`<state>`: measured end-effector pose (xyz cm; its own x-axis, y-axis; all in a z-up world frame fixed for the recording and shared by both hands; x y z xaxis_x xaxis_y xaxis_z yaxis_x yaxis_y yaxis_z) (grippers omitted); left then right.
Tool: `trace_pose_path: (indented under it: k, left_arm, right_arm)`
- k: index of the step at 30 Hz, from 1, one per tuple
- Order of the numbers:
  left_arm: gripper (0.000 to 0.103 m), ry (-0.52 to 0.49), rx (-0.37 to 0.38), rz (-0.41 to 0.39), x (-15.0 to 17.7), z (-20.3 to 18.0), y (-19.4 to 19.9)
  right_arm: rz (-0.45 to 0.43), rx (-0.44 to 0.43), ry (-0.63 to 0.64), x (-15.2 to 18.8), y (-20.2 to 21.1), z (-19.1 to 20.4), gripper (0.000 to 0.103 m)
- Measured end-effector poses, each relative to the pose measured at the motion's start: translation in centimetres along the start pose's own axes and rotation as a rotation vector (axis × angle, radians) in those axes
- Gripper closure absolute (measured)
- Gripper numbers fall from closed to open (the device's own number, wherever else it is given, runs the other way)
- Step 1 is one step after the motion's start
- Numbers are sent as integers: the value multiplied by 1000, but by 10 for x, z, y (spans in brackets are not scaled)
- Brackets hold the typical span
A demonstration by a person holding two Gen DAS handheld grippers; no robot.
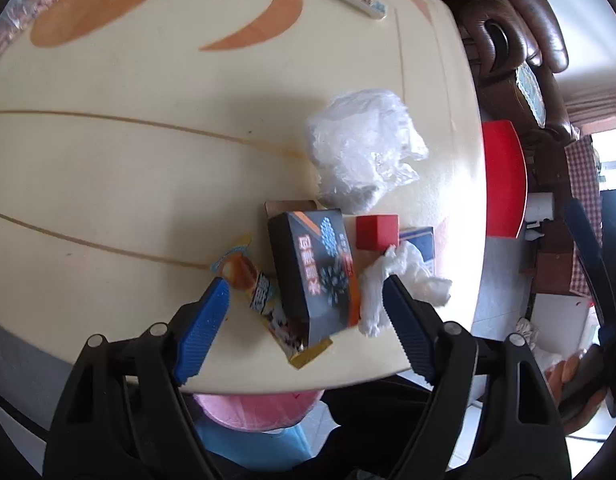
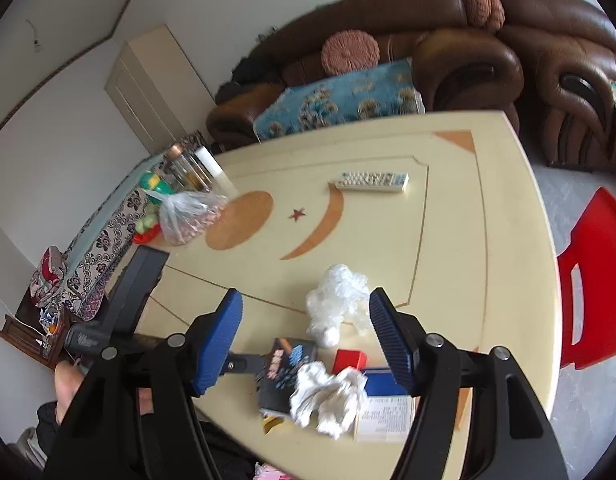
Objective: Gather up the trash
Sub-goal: 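Grasp the clear plastic bag with the right tool while the left tool grasps the black snack box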
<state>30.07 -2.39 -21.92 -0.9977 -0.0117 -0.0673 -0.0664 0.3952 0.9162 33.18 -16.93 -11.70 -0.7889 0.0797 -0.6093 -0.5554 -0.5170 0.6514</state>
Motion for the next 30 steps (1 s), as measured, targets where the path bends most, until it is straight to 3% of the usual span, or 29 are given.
trace_pose_path:
  k: [9,22,30]
  left_arm:
    - [26,1,24,27,-7,-6,-22]
    - [26,64,128,57,-10,-3,-54]
    - [26,67,123,45,-11,-6,-58]
  right_arm:
    - [106,2,-24,-1,-72,-19,38]
    - [191,18,-23,11,-122,-29,38]
    - [242,-3,-44,20,-150,-28,38]
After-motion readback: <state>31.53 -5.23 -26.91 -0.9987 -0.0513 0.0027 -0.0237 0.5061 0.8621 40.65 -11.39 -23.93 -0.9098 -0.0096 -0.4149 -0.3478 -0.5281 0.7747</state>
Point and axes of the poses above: each gripper's, at about its wrist camera, not at the fingertips, and y roughly against the way its jaws point, z to its left, x to its underside, the point moved 9 cm from there along -y, roughly the way its jaws point, and after that the axes turned 3 degrees about -y, right-handed, at the moved point
